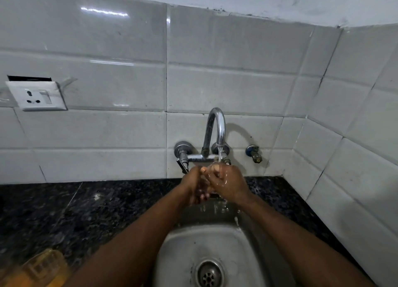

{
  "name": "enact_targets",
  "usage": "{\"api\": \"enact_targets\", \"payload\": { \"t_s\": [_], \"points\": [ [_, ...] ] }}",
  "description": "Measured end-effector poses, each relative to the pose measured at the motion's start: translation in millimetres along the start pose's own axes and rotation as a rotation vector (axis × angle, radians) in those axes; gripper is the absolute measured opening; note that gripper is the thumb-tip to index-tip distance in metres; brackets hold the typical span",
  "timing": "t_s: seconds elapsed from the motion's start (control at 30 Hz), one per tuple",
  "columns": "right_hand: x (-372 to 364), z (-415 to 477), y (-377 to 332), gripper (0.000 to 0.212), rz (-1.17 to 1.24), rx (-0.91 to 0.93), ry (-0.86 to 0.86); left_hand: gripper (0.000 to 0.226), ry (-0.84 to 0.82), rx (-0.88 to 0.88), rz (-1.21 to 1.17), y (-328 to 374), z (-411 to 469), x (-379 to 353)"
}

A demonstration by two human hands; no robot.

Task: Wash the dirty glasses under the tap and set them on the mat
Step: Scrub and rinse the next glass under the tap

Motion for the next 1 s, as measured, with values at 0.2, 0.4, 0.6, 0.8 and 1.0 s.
{"api": "enact_targets", "payload": {
  "t_s": [0.2, 0.4, 0.6, 0.8, 1.0],
  "points": [
    [3.0, 22.7, -15.2, 0.035, -0.526, 0.363, -0.240, 0.049, 0.071, 0.166, 0.016, -33.7, 10.6, 11.5],
    [5.3, 27.7, -11.9, 0.038, -0.600, 0.327, -0.284, 0.042, 0.097, 0.197, 0.016, -40.2, 9.1, 18.8],
    [2.7, 27.0, -12.2, 0.040, -0.563, 0.323, -0.283, 0.049, 0.054, 0.188, -0.055, -42.0, 9.9, 10.2],
    [8.2, 18.5, 1.6, 0.033, -0.062, -0.026, -0.062, 0.042, -0.053, -0.044, -0.504, -17.8, 0.1, -17.9],
    [-41.0, -41.6, 41.1, 0.045, 0.758, -1.024, 0.442, 0.025, 0.676, -0.828, 0.825, 56.4, -46.4, -19.8]
  ]
}}
Point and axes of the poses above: each hand's wrist, its own z-axis towards the middle knuckle, its own x-axis out of the back of the hand, y = z × x, the point moved 6 cm from there along z, towards the middle knuckle, and after that the axes turned 6 degrees about x, right-handed, at the moved point
